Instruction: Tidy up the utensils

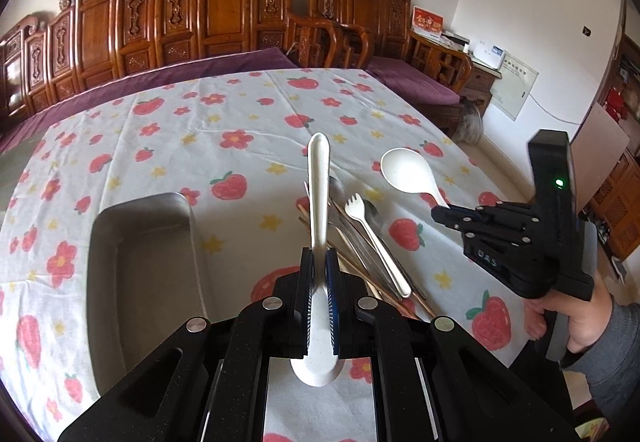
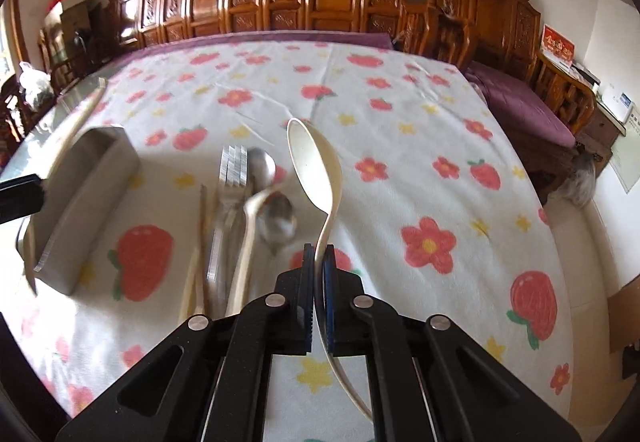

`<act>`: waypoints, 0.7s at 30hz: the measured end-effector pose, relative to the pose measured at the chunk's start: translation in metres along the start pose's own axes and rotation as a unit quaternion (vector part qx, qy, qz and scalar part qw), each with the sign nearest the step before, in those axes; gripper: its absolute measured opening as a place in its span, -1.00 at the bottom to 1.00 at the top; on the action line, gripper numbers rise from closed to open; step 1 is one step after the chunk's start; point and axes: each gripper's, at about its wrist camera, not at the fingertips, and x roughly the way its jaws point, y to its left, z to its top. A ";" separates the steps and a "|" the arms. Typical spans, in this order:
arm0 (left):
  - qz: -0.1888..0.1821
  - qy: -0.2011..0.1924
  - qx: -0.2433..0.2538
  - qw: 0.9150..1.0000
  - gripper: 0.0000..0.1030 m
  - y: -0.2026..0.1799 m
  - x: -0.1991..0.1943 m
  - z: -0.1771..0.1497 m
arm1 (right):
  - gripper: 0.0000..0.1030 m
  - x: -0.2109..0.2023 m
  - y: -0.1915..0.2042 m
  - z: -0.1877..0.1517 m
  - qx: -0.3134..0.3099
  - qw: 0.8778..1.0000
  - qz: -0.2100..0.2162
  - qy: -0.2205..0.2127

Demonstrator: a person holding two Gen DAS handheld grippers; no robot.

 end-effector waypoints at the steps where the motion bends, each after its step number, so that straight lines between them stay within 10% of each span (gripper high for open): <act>1: 0.002 -0.002 -0.003 1.000 -0.89 0.004 -0.003 0.002 | -0.90 -0.003 0.004 0.002 -0.002 1.000 0.005 -0.003; 21: 0.059 0.019 -0.062 0.996 -0.89 0.109 -0.005 -0.008 | -0.90 -0.033 0.115 0.023 -0.027 0.991 0.124 -0.027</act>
